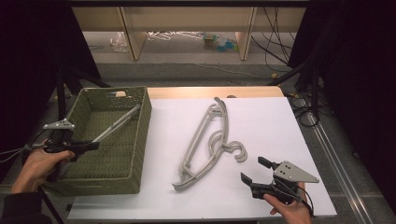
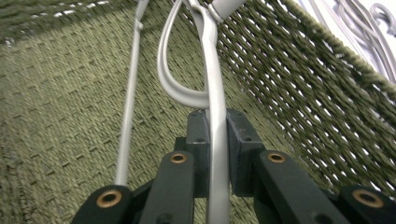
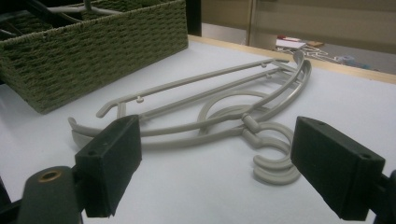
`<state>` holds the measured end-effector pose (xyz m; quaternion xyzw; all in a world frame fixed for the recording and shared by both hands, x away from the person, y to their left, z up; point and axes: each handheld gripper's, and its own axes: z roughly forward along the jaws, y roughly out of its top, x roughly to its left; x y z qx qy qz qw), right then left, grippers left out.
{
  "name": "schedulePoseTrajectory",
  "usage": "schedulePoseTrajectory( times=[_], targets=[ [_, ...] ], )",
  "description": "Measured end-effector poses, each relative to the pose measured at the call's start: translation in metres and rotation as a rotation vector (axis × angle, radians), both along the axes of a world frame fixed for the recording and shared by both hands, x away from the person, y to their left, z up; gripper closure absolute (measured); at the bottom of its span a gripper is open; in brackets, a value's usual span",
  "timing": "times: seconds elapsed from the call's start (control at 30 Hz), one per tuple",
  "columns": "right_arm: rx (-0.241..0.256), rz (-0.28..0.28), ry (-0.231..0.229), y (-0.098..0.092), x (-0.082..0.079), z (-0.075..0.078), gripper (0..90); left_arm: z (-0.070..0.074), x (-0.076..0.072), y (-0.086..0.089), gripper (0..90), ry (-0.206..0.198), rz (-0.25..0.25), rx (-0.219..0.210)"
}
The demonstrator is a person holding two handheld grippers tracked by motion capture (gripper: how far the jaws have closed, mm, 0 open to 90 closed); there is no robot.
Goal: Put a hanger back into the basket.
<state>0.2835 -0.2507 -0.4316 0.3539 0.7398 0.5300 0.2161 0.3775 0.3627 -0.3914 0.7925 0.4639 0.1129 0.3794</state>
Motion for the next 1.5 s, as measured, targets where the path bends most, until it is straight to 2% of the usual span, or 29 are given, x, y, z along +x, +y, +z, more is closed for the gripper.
schedulePoseTrajectory(
  times=[0.2, 0.27, 0.3, 0.5, 0.57, 0.77, 0.87, 0.9, 0.93, 0.97, 1.0, 1.03, 1.07, 1.1, 1.13, 1.17, 1.27, 1.3, 1.33, 1.37, 1.4, 1.47, 1.5],
  targets=[
    [0.001, -0.002, -0.005, 0.0, 0.0, 0.0, 17.3, 0.0, 0.001, 0.002, 77.9, 0.028, 0.051, 0.027],
    [0.005, -0.005, -0.009, 0.001, 0.0, 0.0, 17.3, 0.0, 0.001, 0.003, 77.3, 0.031, 0.061, 0.073],
    [0.003, 0.001, -0.002, 0.001, 0.0, 0.0, 17.3, 0.001, 0.002, 0.004, 77.2, 0.037, 0.087, 0.118],
    [0.001, 0.005, -0.002, 0.001, 0.0, 0.0, 17.3, 0.0, 0.003, 0.002, 80.1, 0.043, 0.094, 0.114],
    [0.001, 0.007, -0.002, 0.001, 0.0, 0.0, 17.3, -0.001, 0.004, 0.002, 79.9, 0.049, 0.12, 0.132],
    [0.001, 0.008, -0.002, 0.001, 0.0, 0.0, 17.3, -0.003, 0.005, 0.003, 78.7, 0.029, 0.165, 0.124],
    [0.0, 0.009, -0.003, 0.001, 0.0, 0.0, 17.4, -0.002, 0.006, 0.002, 78.1, 0.046, 0.19, 0.132],
    [-0.002, 0.007, -0.003, 0.001, 0.0, 0.0, 17.4, -0.002, 0.007, 0.001, 77.3, 0.034, 0.212, 0.147],
    [0.003, 0.011, -0.005, 0.002, 0.0, -0.001, 17.4, -0.003, 0.009, -0.002, 76.1, 0.012, 0.249, 0.181],
    [0.014, 0.014, -0.009, 0.003, 0.001, -0.001, 17.4, -0.003, 0.01, -0.003, 75.9, 0.014, 0.253, 0.19],
    [-0.003, 0.008, -0.003, 0.001, 0.0, 0.0, 17.4, -0.003, 0.01, -0.003, 75.8, 0.014, 0.253, 0.19],
    [0.003, 0.01, -0.003, 0.002, 0.0, -0.001, 17.4, 0.0, 0.011, -0.003, 75.9, 0.032, 0.243, 0.246],
    [0.003, 0.01, -0.003, 0.002, 0.0, -0.001, 17.4, 0.002, 0.012, -0.004, 75.9, 0.053, 0.234, 0.282],
    [0.017, 0.014, -0.008, 0.003, 0.001, -0.001, 17.4, 0.002, 0.013, -0.006, 76.0, 0.059, 0.239, 0.313],
    [-0.003, 0.009, -0.003, 0.002, 0.0, 0.0, 17.4, 0.002, 0.014, -0.006, 76.5, 0.06, 0.243, 0.335],
    [0.017, 0.015, -0.007, 0.003, 0.001, -0.001, 17.4, 0.002, 0.016, -0.007, 76.5, 0.057, 0.27, 0.373],
    [0.018, 0.015, -0.007, 0.003, 0.0, -0.001, 17.4, -0.001, 0.018, -0.007, 76.5, 0.059, 0.276, 0.388],
    [0.018, 0.015, -0.007, 0.003, 0.0, -0.001, 17.4, -0.003, 0.018, -0.007, 76.5, 0.07, 0.293, 0.383],
    [-0.002, 0.008, -0.002, 0.001, 0.0, 0.0, 17.4, -0.006, 0.018, -0.006, 76.5, 0.072, 0.3, 0.39],
    [-0.002, 0.008, -0.002, 0.001, 0.0, 0.0, 17.4, -0.006, 0.018, -0.006, 76.5, 0.072, 0.3, 0.39],
    [0.018, 0.016, -0.008, 0.003, 0.0, -0.001, 17.4, -0.007, 0.019, -0.003, 76.5, 0.073, 0.314, 0.39],
    [0.018, 0.016, -0.007, 0.003, 0.0, -0.001, 17.4, -0.008, 0.019, -0.001, 74.5, 0.074, 0.315, 0.393],
    [0.018, 0.016, -0.007, 0.003, 0.0, -0.001, 17.4, -0.011, 0.019, 0.0, 73.8, 0.064, 0.341, 0.422]
  ],
)
